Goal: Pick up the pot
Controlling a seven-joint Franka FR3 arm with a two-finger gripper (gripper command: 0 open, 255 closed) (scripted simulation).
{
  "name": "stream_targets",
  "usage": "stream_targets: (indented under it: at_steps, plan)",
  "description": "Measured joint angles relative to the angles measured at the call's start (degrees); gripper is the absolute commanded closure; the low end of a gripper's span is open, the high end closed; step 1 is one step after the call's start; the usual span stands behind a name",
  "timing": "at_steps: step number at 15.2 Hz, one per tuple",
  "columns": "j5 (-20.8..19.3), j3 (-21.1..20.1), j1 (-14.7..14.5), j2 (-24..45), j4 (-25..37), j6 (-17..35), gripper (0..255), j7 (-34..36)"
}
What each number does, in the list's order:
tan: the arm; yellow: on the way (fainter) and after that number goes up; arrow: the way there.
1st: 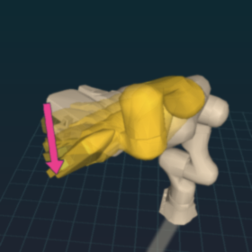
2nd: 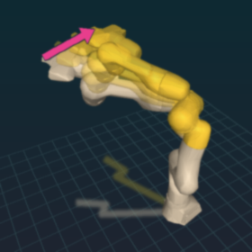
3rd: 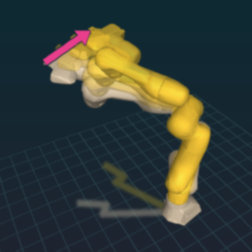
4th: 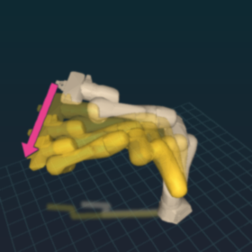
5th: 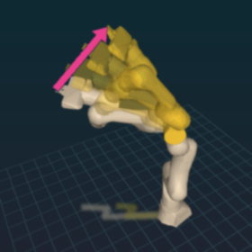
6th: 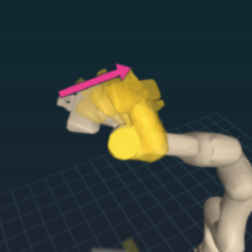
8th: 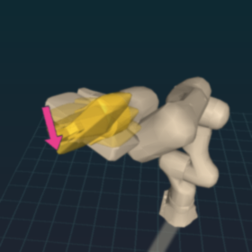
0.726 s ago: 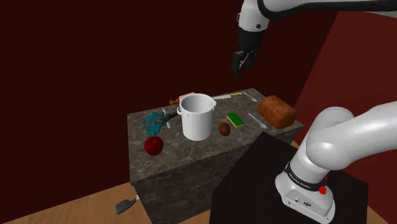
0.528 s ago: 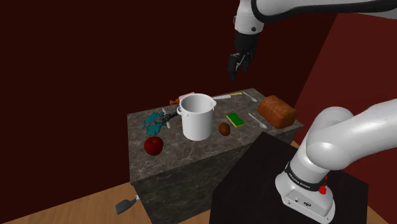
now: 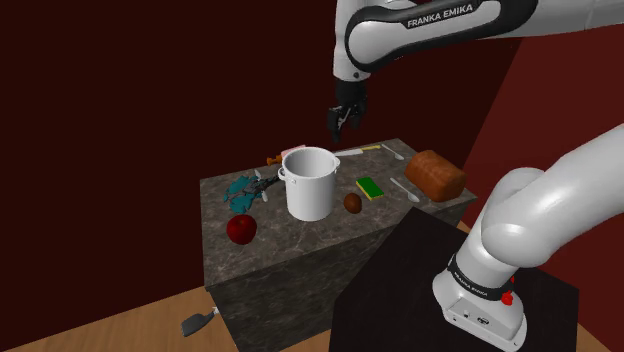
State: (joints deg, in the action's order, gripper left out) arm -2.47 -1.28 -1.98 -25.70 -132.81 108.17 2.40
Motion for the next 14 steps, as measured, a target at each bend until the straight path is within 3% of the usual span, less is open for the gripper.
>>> stream_targets:
  at_steps: [5,14]
  plan:
    - [0.0,-0.3,-0.1,11.1,3.4,6.3,0,0.3]
    - [-0.3,-0.9,-0.7,31.6,15.2,12.4,0,1.1]
